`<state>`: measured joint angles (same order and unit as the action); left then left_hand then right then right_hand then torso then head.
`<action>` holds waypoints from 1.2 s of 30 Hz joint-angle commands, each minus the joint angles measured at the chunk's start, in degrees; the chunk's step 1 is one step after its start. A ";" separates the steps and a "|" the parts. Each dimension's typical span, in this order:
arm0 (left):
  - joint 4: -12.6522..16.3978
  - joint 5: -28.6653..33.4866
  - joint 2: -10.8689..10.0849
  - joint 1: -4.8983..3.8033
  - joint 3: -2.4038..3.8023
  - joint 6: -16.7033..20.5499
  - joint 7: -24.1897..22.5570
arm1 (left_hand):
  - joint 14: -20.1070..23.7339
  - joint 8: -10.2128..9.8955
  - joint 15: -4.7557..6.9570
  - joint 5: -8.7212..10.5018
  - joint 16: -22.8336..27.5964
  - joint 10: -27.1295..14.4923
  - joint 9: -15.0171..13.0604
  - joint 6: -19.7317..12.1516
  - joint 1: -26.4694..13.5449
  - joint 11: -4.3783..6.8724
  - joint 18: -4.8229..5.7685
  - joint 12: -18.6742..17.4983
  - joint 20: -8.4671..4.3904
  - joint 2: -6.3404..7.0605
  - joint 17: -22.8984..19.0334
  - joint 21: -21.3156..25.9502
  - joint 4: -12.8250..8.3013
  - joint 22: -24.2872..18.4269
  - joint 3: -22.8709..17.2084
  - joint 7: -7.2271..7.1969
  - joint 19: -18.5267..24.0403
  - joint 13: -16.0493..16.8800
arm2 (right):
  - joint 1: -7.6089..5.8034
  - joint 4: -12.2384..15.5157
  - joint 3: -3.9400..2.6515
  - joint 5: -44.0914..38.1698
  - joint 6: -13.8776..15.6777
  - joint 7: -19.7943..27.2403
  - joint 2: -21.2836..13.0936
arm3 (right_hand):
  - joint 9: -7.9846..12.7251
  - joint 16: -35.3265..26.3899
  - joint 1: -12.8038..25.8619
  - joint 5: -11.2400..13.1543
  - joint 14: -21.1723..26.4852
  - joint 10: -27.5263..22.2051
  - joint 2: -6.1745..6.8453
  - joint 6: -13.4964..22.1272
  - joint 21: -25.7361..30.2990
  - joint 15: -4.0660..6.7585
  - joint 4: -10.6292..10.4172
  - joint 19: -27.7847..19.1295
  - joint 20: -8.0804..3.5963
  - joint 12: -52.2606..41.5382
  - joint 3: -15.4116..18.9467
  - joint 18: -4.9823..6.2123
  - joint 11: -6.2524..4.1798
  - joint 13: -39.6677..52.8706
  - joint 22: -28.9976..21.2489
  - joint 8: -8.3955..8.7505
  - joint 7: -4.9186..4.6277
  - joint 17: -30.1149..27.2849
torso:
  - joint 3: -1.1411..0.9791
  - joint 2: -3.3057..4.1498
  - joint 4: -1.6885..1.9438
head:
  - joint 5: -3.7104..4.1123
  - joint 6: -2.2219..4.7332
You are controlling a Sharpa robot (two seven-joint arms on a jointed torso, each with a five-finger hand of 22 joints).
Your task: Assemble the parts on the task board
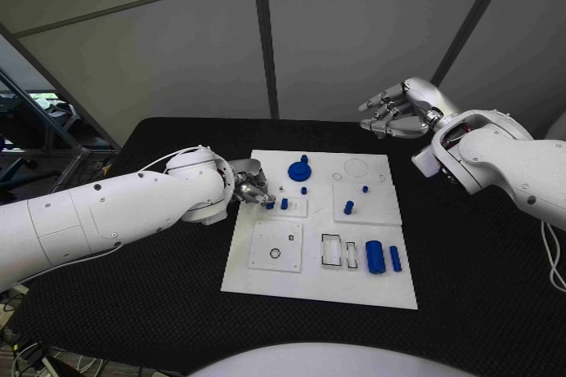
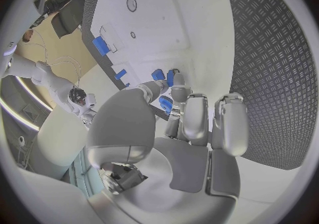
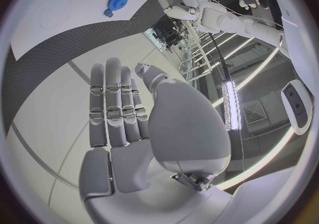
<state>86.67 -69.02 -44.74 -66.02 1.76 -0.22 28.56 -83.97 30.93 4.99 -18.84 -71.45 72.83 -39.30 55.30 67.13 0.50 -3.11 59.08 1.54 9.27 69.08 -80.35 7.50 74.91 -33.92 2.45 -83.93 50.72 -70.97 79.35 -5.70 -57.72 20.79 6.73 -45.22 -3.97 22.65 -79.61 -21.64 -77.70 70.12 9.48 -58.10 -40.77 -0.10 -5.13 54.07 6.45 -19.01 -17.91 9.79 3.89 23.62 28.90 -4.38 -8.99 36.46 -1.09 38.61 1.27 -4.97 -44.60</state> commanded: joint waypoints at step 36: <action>0.54 -4.49 -0.18 0.06 0.02 -0.37 0.85 | -1.43 0.32 0.43 -0.82 -0.38 2.06 -0.14 0.42 -0.19 1.59 0.76 0.36 -0.62 0.12 0.06 -1.00 -8.11 6.59 -8.38 -0.20 -2.49 0.26 | -0.09 0.04 -0.03 0.14 -0.35 0.43 0.02 | -0.06 -0.27 0.31 -0.24 -0.24 -0.16 -0.32 -0.43 0.27 -0.03 0.09 0.32 0.30 0.26 -0.27 0.63 0.02 -0.13 -0.10 -0.05 -0.04 0.11 | -0.05 -0.02 -0.02 | 0.07 -0.30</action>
<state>87.26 -72.08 -45.04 -65.95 1.78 -0.10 29.00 -84.00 30.93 4.95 -19.30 -71.45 73.05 -39.40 55.71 66.49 0.72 -3.11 59.35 1.34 9.74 69.06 -81.14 7.10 74.90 -34.32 2.45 -84.13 50.99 -70.95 79.34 -5.70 -57.73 20.70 6.74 -45.19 -3.97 22.65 -79.61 -21.63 -77.70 70.12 9.47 -58.10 -40.77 -0.10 -5.13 54.27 6.64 -19.01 -17.91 9.79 3.89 23.55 28.86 -4.38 -8.99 36.49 -1.15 38.58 1.28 -4.91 -44.86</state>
